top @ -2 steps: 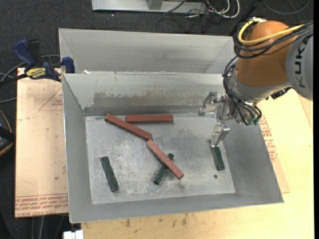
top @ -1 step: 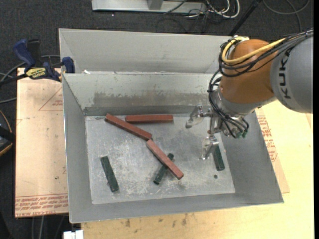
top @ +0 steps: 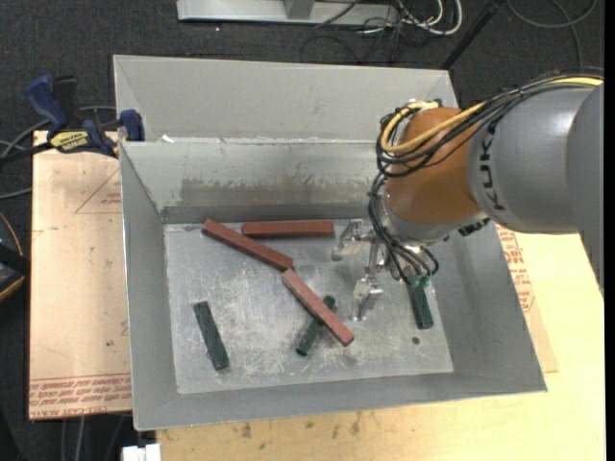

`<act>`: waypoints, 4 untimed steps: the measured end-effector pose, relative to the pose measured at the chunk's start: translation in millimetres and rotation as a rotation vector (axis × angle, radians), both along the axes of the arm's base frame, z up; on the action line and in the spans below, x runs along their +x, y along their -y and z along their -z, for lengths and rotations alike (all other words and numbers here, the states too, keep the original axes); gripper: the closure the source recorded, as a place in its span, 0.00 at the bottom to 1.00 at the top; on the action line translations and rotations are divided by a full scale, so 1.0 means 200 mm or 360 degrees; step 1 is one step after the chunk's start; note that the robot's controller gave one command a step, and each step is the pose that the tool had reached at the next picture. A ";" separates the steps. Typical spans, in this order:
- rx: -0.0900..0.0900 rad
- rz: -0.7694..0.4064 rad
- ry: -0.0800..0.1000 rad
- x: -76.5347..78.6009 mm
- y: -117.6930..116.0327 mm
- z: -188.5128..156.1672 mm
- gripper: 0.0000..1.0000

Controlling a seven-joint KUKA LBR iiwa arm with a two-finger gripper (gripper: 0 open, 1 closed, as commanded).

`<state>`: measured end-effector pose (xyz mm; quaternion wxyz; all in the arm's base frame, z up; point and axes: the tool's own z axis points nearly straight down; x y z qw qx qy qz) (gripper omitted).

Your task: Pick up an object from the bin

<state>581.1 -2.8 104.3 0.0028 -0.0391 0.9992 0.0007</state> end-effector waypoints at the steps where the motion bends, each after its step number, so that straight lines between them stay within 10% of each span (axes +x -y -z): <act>1: -0.0002 -0.0081 0.0021 -0.11 -0.06 0.13 1.00; 2: -0.0002 -0.0082 0.0022 -0.11 -0.06 0.13 1.00; 4: -0.0002 -0.0157 -0.0009 -0.11 -0.06 -0.45 1.00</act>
Offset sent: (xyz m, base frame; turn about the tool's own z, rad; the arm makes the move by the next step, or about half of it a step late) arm 0.0000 0.0000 0.0000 0.0000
